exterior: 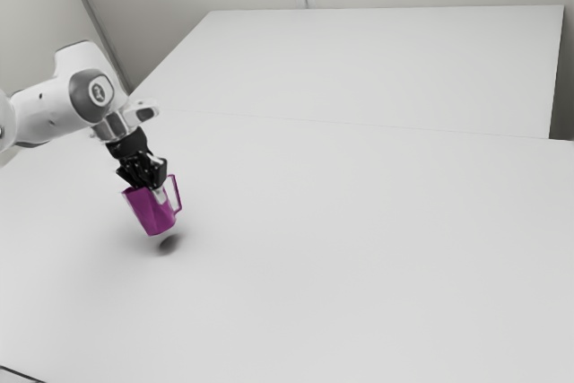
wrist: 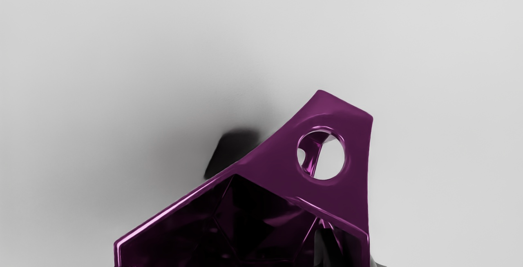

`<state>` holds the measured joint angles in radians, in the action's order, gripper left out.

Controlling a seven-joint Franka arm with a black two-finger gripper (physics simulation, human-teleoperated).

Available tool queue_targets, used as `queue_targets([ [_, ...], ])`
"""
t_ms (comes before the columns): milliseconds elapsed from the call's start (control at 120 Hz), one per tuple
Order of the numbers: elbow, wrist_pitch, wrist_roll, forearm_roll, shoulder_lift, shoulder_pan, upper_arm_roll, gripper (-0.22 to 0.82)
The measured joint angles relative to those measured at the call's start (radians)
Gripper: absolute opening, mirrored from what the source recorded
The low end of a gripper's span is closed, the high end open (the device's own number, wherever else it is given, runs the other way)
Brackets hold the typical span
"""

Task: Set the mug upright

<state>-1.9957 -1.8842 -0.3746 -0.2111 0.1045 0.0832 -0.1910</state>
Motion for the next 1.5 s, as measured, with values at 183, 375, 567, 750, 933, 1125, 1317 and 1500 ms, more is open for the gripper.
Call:
queue_targets([
  [183, -0.046, -0.159, 0.103, 0.118, -0.016, -0.045, 0.075, -0.18],
  [375, -0.080, -0.255, 0.210, 0.173, -0.015, -0.049, 0.100, -0.18],
  [567, -0.088, -0.327, 0.291, 0.185, 0.007, -0.067, 0.100, -0.18],
  [750, -0.088, -0.375, 0.348, 0.186, 0.050, -0.071, 0.102, -0.18],
  [933, -0.088, -0.399, 0.388, 0.178, 0.075, -0.074, 0.102, -0.08],
  [1125, -0.086, -0.391, 0.412, 0.191, 0.030, -0.094, 0.102, 0.31],
  [1317, -0.076, -0.363, 0.430, 0.208, -0.051, -0.115, 0.096, 0.48],
  [1500, 0.073, -0.253, 0.442, 0.285, -0.070, -0.126, 0.092, 0.55],
])
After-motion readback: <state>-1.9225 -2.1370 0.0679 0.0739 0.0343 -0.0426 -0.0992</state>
